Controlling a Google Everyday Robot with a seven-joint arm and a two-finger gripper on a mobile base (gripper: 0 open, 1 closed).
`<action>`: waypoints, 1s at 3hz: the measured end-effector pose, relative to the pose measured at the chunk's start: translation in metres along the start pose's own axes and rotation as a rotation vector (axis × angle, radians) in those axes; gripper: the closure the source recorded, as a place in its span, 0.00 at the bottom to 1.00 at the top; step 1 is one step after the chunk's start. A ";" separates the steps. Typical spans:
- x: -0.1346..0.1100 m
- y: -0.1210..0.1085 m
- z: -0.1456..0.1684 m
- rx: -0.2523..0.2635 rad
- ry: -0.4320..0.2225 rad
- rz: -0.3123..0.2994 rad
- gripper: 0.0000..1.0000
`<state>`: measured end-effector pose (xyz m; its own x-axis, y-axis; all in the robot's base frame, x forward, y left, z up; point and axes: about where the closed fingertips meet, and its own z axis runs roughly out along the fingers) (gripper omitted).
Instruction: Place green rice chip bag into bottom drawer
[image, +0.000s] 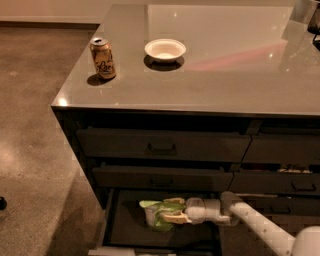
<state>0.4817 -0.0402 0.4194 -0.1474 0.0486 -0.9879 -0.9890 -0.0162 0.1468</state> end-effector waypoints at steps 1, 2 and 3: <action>0.041 0.000 0.000 -0.023 0.062 0.001 1.00; 0.063 -0.005 -0.001 0.050 0.161 -0.030 0.82; 0.078 -0.007 -0.003 0.106 0.223 -0.047 0.59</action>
Offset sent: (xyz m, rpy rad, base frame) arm 0.0010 -0.0038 -0.0934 -0.3311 -0.0639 -0.1343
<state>0.4769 -0.0395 0.3416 -0.1068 -0.1751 -0.9787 -0.9919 0.0867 0.0927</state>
